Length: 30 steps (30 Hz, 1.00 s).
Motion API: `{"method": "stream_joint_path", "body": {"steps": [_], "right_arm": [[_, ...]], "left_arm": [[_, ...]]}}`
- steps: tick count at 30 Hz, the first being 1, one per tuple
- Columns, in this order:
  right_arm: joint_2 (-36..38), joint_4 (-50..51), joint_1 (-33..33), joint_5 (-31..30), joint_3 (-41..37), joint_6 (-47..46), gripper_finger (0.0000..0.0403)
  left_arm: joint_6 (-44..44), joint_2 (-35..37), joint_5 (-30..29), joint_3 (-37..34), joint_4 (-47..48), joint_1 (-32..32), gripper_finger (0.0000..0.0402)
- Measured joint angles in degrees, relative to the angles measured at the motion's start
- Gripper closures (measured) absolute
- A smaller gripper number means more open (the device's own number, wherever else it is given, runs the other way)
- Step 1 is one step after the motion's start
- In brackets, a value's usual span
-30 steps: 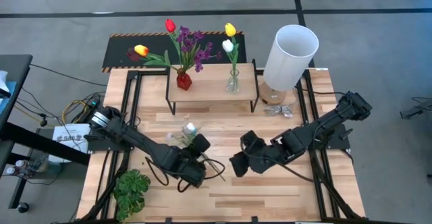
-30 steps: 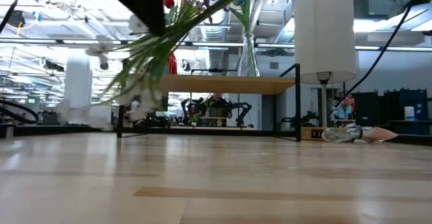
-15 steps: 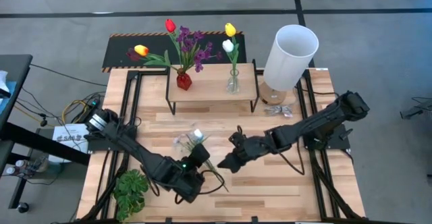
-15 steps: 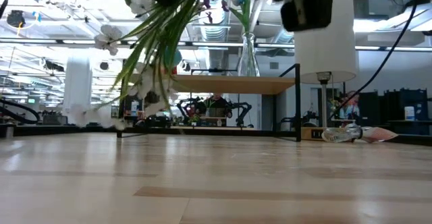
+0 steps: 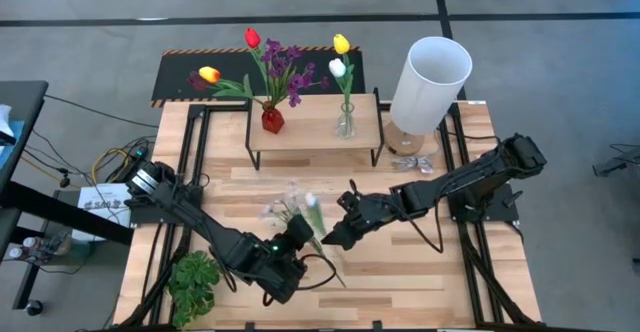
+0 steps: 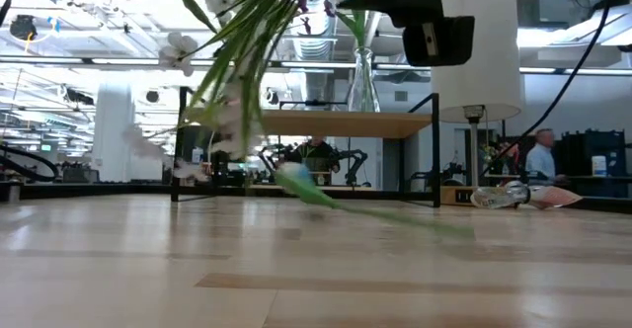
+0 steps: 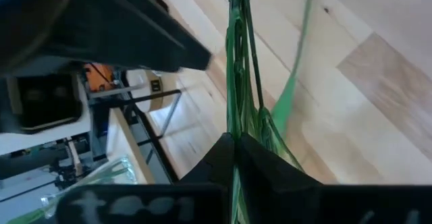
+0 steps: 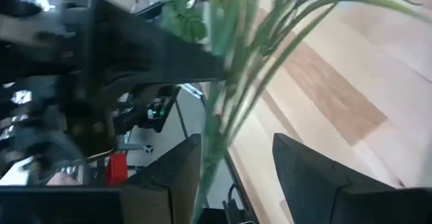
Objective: Pick and place flowers into a vace then onto a shelf
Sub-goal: Put the white flowers into the transparent vase on the shelf
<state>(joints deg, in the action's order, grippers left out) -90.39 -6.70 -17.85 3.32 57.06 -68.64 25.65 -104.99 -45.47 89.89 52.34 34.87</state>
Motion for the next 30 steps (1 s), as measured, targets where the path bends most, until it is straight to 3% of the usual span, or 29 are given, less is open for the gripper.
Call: {"method": "stream_joint_path", "body": {"steps": [5, 25, 30], "right_arm": [[-1.7, 2.6, 0.4, -0.6, -0.1, 1.5, 0.0235], [-3.6, -6.4, 1.1, 5.8, 0.1, 2.3, 0.0246], [-3.6, -6.3, 1.0, 5.6, 0.1, 1.2, 0.0245]], "left_arm": [[1.1, 0.0, -0.5, 0.0, -1.0, 0.0, 0.0401], [2.6, 0.0, 1.1, 0.0, -0.1, -0.3, 0.0401], [3.3, 0.0, -2.2, 0.0, -0.3, -0.4, 0.0401]]}}
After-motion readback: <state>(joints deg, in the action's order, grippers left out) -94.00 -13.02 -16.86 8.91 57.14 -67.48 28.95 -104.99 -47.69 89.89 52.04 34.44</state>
